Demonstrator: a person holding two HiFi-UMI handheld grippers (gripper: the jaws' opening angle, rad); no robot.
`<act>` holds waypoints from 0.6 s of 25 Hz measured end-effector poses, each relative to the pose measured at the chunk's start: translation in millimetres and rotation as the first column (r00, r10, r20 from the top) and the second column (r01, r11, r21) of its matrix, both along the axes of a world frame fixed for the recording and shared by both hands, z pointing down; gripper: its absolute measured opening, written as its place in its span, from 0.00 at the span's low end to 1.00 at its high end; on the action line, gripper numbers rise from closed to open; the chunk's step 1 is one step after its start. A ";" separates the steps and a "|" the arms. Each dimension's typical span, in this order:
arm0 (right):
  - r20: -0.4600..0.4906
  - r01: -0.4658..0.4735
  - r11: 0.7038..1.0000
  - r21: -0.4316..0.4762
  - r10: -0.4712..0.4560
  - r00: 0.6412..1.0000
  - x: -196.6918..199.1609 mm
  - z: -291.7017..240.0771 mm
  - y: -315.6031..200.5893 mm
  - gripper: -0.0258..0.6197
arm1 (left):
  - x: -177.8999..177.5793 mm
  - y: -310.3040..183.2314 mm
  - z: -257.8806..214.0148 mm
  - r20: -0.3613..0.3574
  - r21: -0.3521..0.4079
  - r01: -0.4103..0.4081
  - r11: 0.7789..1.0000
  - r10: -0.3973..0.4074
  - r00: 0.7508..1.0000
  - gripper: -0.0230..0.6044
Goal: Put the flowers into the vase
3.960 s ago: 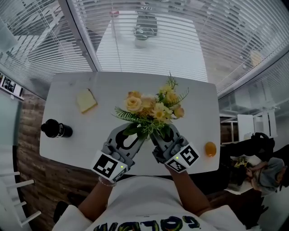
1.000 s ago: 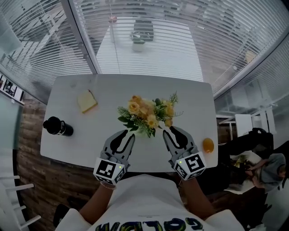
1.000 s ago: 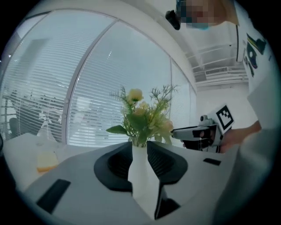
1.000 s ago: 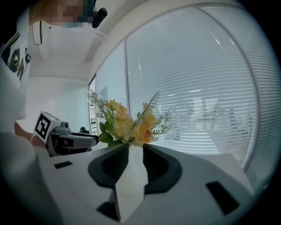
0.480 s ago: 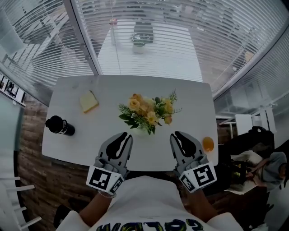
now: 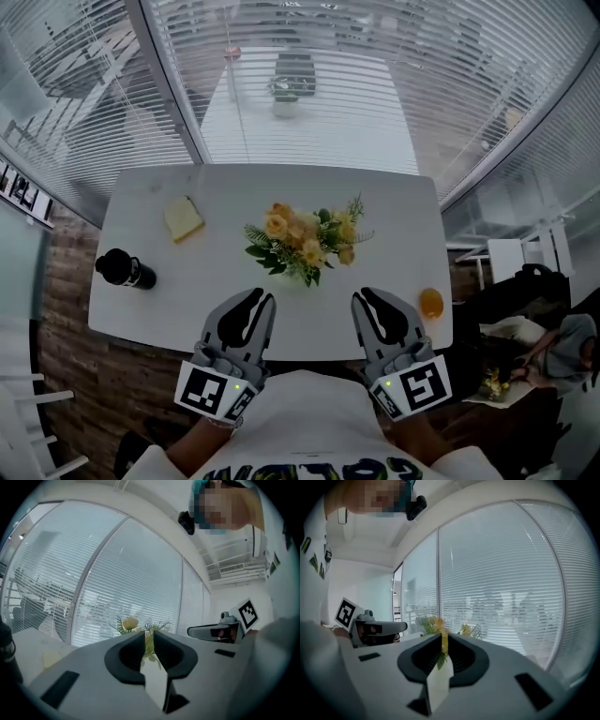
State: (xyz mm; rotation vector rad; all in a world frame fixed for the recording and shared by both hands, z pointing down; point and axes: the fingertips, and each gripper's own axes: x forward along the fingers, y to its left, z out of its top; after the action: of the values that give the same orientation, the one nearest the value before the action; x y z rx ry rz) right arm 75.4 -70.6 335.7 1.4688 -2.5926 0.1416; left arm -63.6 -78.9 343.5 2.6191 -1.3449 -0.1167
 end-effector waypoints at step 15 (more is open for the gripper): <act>-0.004 -0.016 1.000 0.001 0.016 1.000 7.1 -2.0 -8.8 0.11 | 8.7 -9.5 2.3 0.015 -0.001 -0.007 1.000 0.007 1.000 0.14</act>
State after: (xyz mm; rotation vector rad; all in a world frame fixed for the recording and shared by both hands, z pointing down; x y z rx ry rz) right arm 82.5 -79.4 333.8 1.4887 -2.5791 0.1393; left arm -54.9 -88.4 345.8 2.6286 -1.3402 -0.0950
